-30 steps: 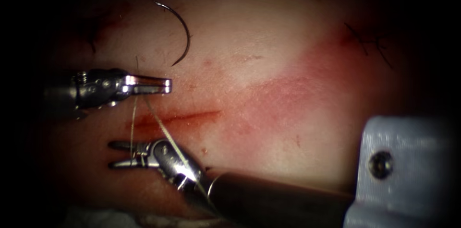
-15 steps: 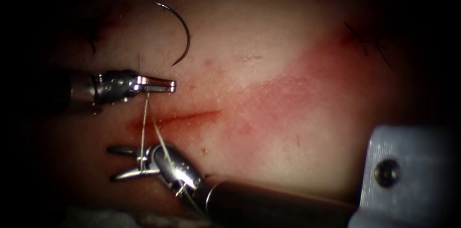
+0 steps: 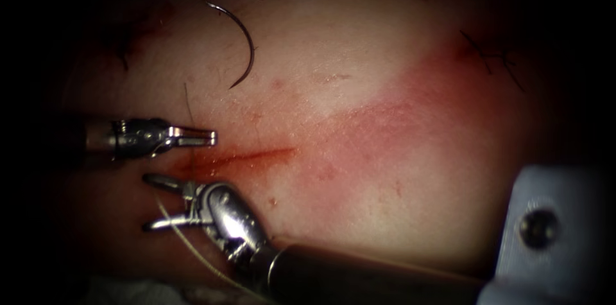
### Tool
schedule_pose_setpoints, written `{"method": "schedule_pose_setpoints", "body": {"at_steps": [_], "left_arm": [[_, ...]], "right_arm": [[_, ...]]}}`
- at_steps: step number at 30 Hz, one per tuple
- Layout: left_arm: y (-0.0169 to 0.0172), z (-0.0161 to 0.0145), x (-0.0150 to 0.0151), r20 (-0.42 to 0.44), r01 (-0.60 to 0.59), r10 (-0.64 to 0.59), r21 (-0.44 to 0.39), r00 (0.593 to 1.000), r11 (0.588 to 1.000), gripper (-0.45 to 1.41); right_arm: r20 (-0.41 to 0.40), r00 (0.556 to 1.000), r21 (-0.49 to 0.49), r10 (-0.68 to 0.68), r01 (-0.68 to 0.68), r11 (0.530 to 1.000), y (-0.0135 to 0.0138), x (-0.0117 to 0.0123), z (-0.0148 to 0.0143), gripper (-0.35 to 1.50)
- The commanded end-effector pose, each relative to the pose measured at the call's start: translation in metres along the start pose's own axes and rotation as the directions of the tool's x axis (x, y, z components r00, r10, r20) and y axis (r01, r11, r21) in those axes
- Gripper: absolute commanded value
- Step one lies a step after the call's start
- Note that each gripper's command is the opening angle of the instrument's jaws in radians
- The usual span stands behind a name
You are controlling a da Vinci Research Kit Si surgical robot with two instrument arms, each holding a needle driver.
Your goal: Wound Closure
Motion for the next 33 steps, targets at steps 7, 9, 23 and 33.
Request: {"method": "schedule_pose_setpoints", "body": {"at_steps": [7, 9, 23, 33], "left_arm": [[0.0021, -0.0007, 0.0003, -0.019, 0.004, -0.003, 0.023, 1.0, 1.0, -0.45], [0.003, -0.0004, 0.0006, -0.022, 0.004, -0.003, 0.03, 1.0, 1.0, -0.45], [0.0087, -0.0026, 0.0029, -0.013, 0.004, -0.004, 0.031, 1.0, 1.0, -0.45], [0.0102, -0.002, 0.0021, -0.007, -0.009, 0.009, 0.043, 1.0, 0.999, -0.45]], "right_arm": [[-0.006, 1.0, -0.08, 0.001, -0.002, 0.997, 0.0013, -0.0006, -0.0004, 1.16], [-0.006, 1.0, -0.096, 0.0, -0.001, 0.995, 0.0017, -0.0005, -0.0009, 1.16], [-0.008, 1.0, -0.167, -0.025, 0.024, 0.986, 0.0029, -0.0006, -0.0022, 1.08], [0.057, 0.997, -0.394, -0.046, 0.065, 0.917, 0.0035, 0.0, -0.0025, 1.01]]}}
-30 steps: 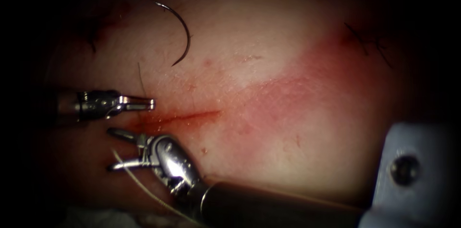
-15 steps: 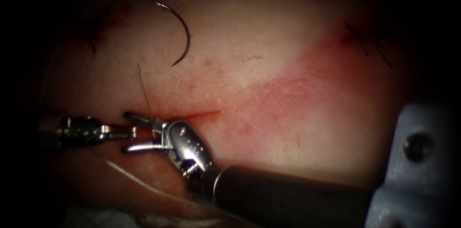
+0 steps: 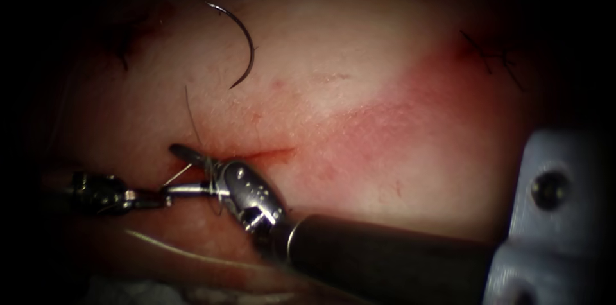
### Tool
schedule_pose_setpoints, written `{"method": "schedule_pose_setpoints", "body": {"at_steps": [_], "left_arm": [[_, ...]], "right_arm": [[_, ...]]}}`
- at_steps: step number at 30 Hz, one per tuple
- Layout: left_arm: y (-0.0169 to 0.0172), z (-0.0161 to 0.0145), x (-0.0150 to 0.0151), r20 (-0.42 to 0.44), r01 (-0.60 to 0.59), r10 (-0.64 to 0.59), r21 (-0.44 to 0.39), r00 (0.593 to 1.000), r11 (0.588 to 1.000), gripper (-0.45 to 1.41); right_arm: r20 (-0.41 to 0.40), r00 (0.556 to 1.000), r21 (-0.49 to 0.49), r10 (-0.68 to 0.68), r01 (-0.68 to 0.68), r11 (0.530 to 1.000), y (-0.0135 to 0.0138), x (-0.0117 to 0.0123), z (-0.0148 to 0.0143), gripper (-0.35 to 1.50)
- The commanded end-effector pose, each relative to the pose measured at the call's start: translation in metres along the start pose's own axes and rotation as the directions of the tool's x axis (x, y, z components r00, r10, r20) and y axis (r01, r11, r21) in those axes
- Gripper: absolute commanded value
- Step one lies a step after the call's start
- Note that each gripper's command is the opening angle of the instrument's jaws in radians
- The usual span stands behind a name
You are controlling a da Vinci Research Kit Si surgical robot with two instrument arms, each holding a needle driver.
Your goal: Wound Closure
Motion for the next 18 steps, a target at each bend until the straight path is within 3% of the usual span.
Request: {"method": "schedule_pose_setpoints", "body": {"at_steps": [1, 8, 15, 18], "left_arm": [[0.0005, 0.0003, -0.0008, 0.0, 0.004, -0.004, 0.0, 1.0, 1.0, -0.45], [0.0001, 0.0001, -0.0012, 0.009, 0.001, -0.001, 0.015, 1.0, 1.0, -0.45], [-0.0004, 0.0006, -0.0012, 0.013, 0.002, -0.002, 0.026, 1.0, 1.0, -0.45], [-0.0007, 0.0006, -0.001, 0.014, 0.004, -0.004, 0.029, 1.0, 1.0, -0.45]], "right_arm": [[-0.001, 1.0, -0.017, 0.0, 0.0, 1.0, -0.0002, -0.0006, 0.0002, 1.01], [-0.001, 1.0, -0.118, -0.005, 0.005, 0.993, 0.0002, 0.0012, 0.0004, 0.99], [0.089, 0.993, -0.285, -0.076, 0.099, 0.953, 0.0003, 0.0012, 0.001, 0.99], [0.112, 0.988, -0.312, -0.105, 0.135, 0.941, 0.0004, 0.0013, 0.001, 0.98]]}}
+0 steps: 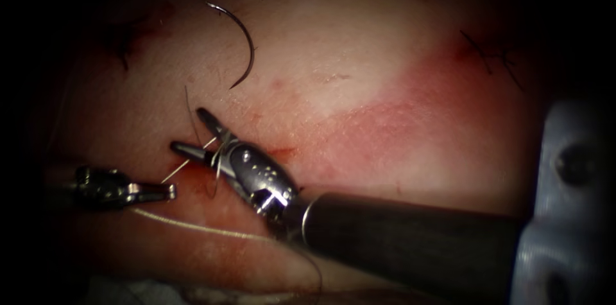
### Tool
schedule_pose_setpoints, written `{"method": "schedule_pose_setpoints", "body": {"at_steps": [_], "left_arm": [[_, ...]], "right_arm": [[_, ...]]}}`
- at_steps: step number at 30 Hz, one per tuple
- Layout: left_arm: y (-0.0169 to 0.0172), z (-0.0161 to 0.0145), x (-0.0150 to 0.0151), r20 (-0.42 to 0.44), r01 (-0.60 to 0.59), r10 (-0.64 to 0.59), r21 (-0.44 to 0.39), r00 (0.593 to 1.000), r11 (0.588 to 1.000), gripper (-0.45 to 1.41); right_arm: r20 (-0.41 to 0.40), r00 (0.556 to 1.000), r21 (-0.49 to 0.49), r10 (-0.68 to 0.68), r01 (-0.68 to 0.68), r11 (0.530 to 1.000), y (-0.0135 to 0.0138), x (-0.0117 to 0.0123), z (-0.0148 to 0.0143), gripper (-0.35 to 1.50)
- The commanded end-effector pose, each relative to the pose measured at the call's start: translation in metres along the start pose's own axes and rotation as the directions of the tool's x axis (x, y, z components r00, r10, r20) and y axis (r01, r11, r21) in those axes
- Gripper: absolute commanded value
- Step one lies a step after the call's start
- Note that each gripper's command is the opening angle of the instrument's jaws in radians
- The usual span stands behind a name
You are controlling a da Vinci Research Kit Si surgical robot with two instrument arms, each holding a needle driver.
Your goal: Wound Closure
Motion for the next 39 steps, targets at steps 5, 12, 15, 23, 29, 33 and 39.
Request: {"method": "schedule_pose_setpoints", "body": {"at_steps": [5, 12, 15, 23, 29, 33, 39], "left_arm": [[0.0002, 0.0004, -0.0006, 0.002, 0.004, -0.004, 0.005, 1.0, 1.0, -0.45], [0.0001, 0.0004, -0.0005, 0.003, 0.006, -0.006, 0.008, 1.0, 1.0, -0.45], [0.0001, 0.0004, -0.0005, 0.004, 0.005, -0.005, 0.009, 1.0, 1.0, -0.45], [0.0002, 0.0002, -0.0004, 0.006, 0.005, -0.005, 0.013, 1.0, 1.0, -0.45], [0.0001, 0.0001, -0.0004, 0.008, 0.005, -0.005, 0.016, 1.0, 1.0, -0.45], [-0.0004, -0.0002, -0.0005, 0.017, 0.017, -0.017, 0.033, 1.0, 0.999, -0.45], [-0.0036, -0.0005, 0.0005, 0.023, 0.038, -0.039, 0.056, 0.999, 0.998, -0.45]], "right_arm": [[0.039, 0.999, -0.049, -0.027, 0.029, 0.998, 0.0, -0.001, 0.0009, 0.98], [0.088, 0.994, -0.052, -0.066, 0.071, 0.996, -0.0001, -0.0018, 0.0034, 0.96], [0.102, 0.993, -0.046, -0.067, 0.072, 0.996, -0.0001, -0.0019, 0.0039, 0.89], [0.152, 0.986, -0.045, -0.07, 0.077, 0.996, 0.0003, -0.0017, 0.0014, -0.35], [0.165, 0.984, -0.045, -0.069, 0.077, 0.996, 0.0008, -0.0016, 0.0006, -0.35], [0.174, 0.982, -0.021, -0.071, 0.076, 0.997, 0.0002, -0.0017, 0.0002, -0.35], [0.162, 0.984, -0.028, -0.079, 0.085, 0.996, -0.0014, -0.0026, -0.0001, -0.35]]}}
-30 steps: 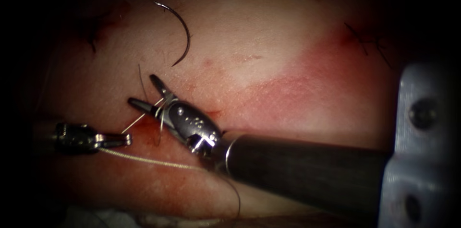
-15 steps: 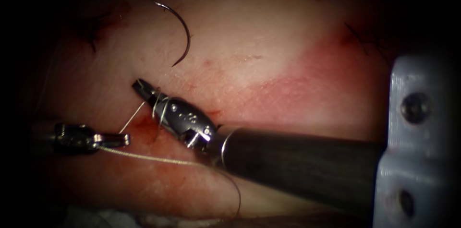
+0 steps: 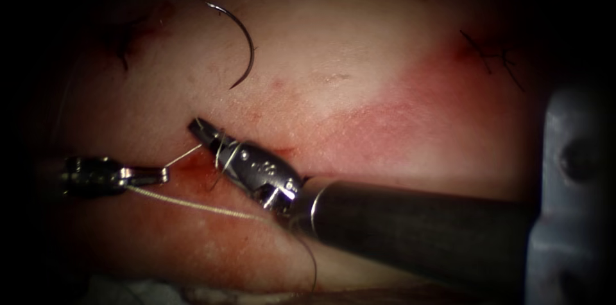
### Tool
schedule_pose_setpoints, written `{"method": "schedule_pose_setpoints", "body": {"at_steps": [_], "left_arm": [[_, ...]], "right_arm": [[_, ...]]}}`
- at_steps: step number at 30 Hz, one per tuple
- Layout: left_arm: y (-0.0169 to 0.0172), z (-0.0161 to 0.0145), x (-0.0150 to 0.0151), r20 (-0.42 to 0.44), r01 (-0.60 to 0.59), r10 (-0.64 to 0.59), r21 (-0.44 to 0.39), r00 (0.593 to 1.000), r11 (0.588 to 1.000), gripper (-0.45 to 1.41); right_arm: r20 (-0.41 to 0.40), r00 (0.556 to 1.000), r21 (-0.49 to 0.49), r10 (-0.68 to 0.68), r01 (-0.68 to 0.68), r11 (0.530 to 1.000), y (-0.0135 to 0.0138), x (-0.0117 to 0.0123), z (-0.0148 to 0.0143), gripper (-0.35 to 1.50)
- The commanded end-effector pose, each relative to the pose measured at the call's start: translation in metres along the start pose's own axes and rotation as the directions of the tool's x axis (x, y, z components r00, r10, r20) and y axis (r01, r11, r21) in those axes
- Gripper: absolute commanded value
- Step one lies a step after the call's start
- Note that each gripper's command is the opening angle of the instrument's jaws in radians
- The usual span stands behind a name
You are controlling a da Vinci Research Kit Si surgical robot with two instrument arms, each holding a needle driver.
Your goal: Wound Closure
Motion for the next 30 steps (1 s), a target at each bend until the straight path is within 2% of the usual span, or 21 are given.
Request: {"method": "schedule_pose_setpoints", "body": {"at_steps": [1, 3, 5, 14, 15, 20, 30], "left_arm": [[0.0, 0.0004, -0.0007, 0.001, 0.006, -0.006, 0.006, 1.0, 1.0, -0.45], [-0.0014, 0.0003, -0.0004, 0.007, 0.012, -0.012, 0.019, 1.0, 1.0, -0.45], [-0.0041, -0.0001, -0.0001, 0.019, 0.018, -0.019, 0.047, 1.0, 0.999, -0.45], [-0.0109, 0.0, -0.0003, 0.063, 0.028, -0.034, 0.096, 0.997, 0.995, -0.45], [-0.0127, 0.0003, 0.0, 0.068, 0.033, -0.04, 0.104, 0.997, 0.994, -0.45], [-0.0174, 0.0012, 0.0009, 0.082, 0.049, -0.06, 0.131, 0.995, 0.99, -0.45], [-0.0238, 0.0022, 0.0029, 0.123, 0.016, -0.034, 0.148, 0.992, 0.989, -0.45]], "right_arm": [[-0.007, 1.0, -0.001, 0.005, -0.005, 1.0, -0.0013, -0.0009, 0.0003, -0.35], [-0.018, 1.0, -0.004, 0.006, -0.006, 1.0, -0.0018, -0.0009, 0.0002, -0.35], [-0.026, 1.0, 0.007, 0.005, -0.005, 1.0, -0.0027, -0.0009, 0.0001, -0.35], [-0.035, 0.999, 0.014, -0.009, 0.009, 1.0, -0.0037, -0.0024, -0.0003, -0.35], [-0.037, 0.999, 0.012, -0.008, 0.009, 1.0, -0.0038, -0.0024, -0.0008, -0.35], [-0.041, 0.999, 0.018, -0.017, 0.018, 1.0, -0.0051, -0.0033, -0.0025, -0.35], [-0.01, 0.999, 0.047, -0.047, 0.048, 0.998, -0.0068, -0.0061, -0.0055, -0.35]]}}
